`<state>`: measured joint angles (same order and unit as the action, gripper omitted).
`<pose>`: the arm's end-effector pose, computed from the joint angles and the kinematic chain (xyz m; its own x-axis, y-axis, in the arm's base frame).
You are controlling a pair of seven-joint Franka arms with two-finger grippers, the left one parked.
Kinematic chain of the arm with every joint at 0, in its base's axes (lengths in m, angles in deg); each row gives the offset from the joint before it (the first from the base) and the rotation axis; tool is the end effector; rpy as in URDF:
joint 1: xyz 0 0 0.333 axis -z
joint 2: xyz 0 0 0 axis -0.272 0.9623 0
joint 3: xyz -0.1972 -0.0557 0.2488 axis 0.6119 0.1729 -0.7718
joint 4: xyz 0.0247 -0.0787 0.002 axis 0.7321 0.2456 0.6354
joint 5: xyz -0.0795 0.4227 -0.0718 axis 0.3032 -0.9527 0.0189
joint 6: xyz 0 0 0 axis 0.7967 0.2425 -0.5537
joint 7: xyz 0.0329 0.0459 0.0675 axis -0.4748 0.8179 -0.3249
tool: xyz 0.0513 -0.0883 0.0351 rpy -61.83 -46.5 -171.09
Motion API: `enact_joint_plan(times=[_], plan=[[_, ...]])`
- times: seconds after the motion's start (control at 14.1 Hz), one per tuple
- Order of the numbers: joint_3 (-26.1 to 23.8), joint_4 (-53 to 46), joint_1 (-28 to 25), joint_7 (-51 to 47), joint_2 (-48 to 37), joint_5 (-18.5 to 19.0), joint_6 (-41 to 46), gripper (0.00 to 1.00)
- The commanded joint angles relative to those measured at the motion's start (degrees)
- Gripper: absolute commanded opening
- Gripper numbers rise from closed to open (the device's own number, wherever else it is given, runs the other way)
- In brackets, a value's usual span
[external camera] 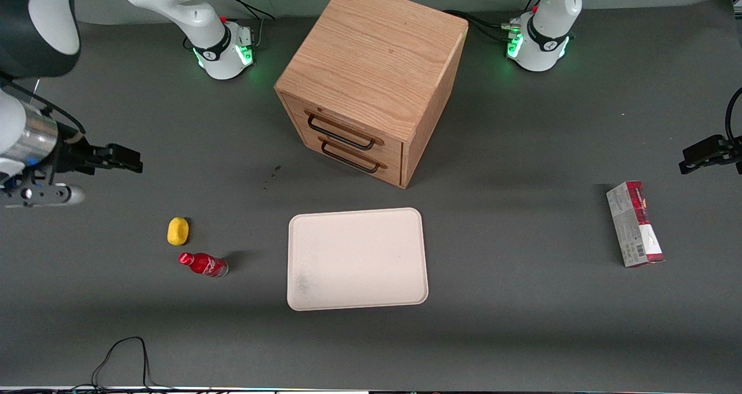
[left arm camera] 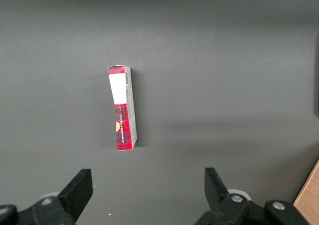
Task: Place coke bottle on tray
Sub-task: 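Move the open right gripper down over the red Coca-Cola bottle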
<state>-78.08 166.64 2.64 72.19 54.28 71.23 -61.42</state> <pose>0.6602 0.0568 0.5747 0.9892 -0.0011 -0.1468 0.0018 -0.9998 0.0202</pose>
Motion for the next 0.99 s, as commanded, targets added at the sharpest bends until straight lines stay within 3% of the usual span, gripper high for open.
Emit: enact_joint_plan(times=[0.0, 0.21, 0.92], plan=[[0.24, -13.69, -0.04, -1.98, 10.93, -2.01, 3.1, 1.0], [0.24, -20.03, 0.04, -1.98, 17.71, -2.1, 2.84, 1.0], [0.5, -16.35, 1.53, -1.98, 26.77, -4.56, -10.33, 1.0]])
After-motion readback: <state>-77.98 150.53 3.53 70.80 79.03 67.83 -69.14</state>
